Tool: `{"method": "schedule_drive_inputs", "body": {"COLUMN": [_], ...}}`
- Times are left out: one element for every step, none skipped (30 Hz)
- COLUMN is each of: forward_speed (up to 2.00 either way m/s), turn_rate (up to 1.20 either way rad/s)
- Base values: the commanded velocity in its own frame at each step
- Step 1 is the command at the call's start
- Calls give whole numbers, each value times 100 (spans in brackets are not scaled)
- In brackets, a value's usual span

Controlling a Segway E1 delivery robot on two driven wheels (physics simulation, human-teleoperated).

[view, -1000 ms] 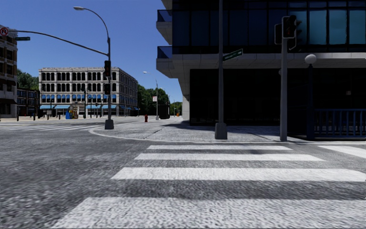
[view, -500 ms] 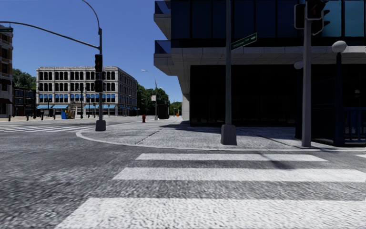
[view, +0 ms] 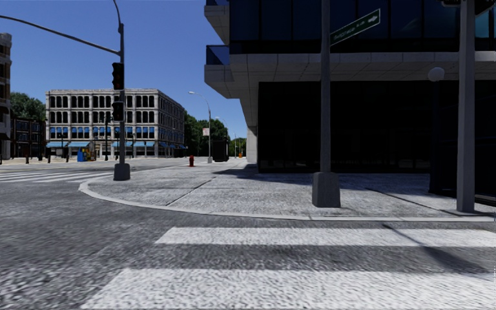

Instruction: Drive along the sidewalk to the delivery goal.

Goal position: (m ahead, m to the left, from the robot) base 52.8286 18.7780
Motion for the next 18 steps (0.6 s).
{"method": "schedule_drive_inputs", "body": {"forward_speed": [200, 200, 200, 200, 200, 200, 200, 200, 200, 200, 200, 200, 200, 200, 200, 200, 200, 200], "turn_rate": [0, 0, 0, 0, 0, 0, 0, 0, 0, 0, 0, 0, 0, 0, 0, 0, 0, 0]}}
